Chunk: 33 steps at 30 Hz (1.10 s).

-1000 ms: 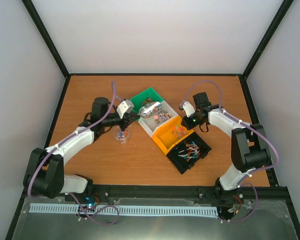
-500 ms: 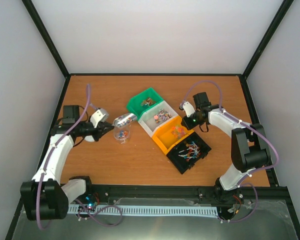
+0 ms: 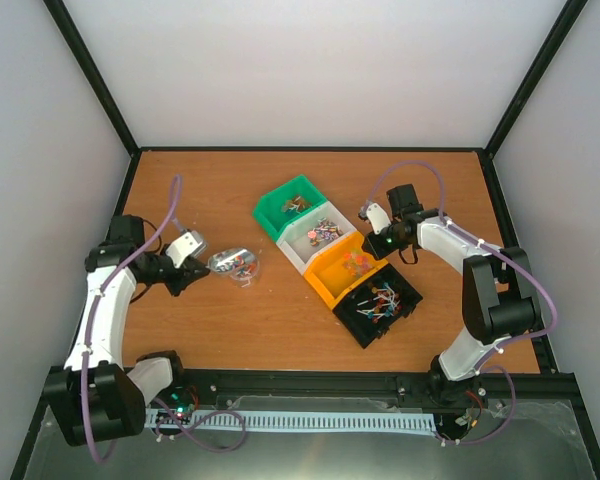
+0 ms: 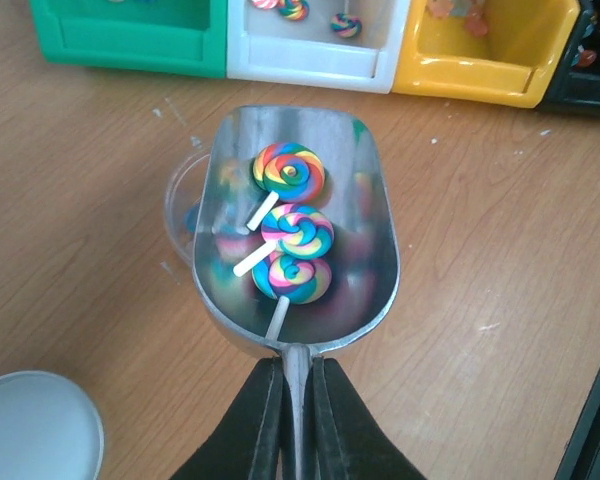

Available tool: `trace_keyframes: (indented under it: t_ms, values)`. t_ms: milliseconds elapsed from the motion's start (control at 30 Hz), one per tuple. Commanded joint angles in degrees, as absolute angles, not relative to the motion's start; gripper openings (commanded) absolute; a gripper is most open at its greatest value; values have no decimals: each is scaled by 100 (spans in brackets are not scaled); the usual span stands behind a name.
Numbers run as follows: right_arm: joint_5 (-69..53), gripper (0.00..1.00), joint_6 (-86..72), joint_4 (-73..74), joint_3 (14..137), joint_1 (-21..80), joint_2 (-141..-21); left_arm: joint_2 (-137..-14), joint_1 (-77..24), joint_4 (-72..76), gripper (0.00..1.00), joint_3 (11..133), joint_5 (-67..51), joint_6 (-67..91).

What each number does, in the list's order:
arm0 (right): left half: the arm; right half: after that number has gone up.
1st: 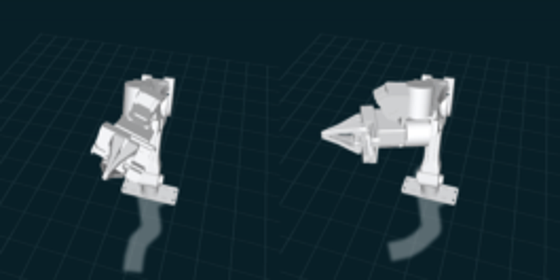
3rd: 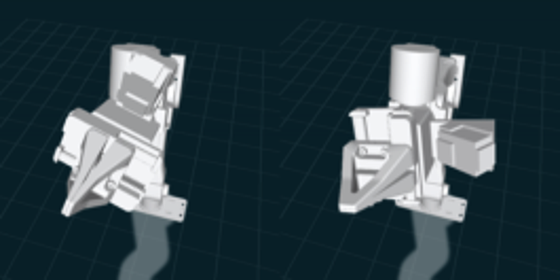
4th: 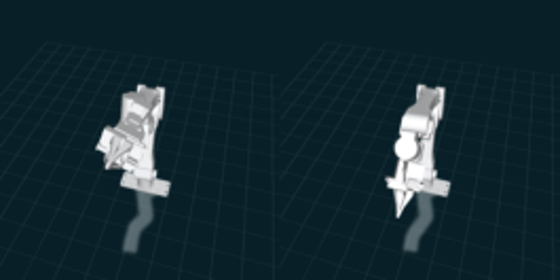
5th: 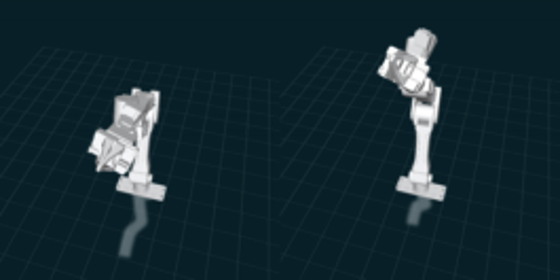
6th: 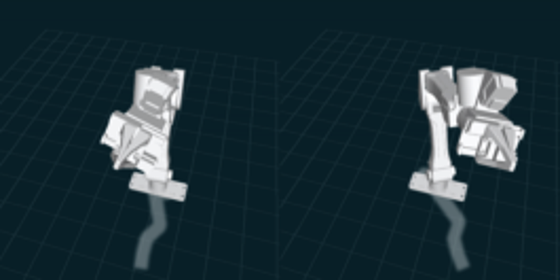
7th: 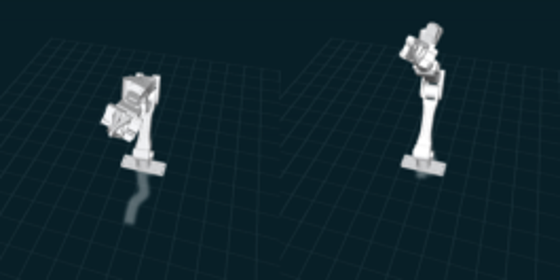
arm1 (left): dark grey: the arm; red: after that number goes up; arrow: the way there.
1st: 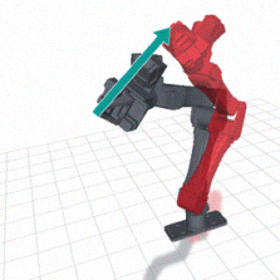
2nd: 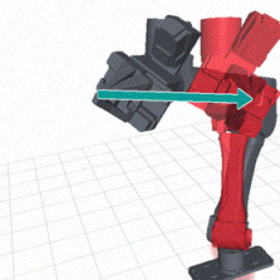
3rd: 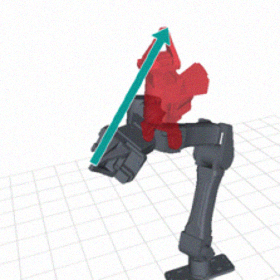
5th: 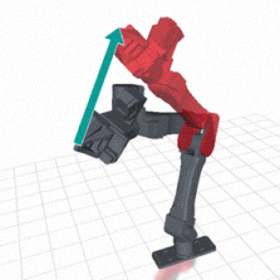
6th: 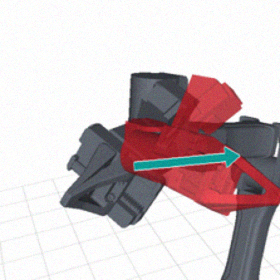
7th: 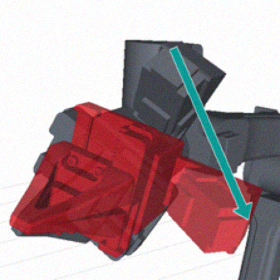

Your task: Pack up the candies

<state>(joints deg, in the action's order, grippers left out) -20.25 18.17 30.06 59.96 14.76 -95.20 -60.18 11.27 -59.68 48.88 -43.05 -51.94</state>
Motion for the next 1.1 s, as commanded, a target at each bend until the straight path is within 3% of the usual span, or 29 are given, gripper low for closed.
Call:
trace_keyframes:
  t_ms: [0, 533, 1067]
  values:
    - [-1925, 3, 1986, 3155, 5932, 1455, -9716, -6169, 1182, -6370, 1, 5358, -3972, -5605]
    - [-2003, 3, 1978, 3183, 5941, 1451, -9662, -6682, 297, -6721, 1, 6092, -2346, -5418]
    - [-2039, 3, 1980, 3205, 5941, 1451, -9667, -7269, -13, -7402, 1, 7011, -1672, -5305]
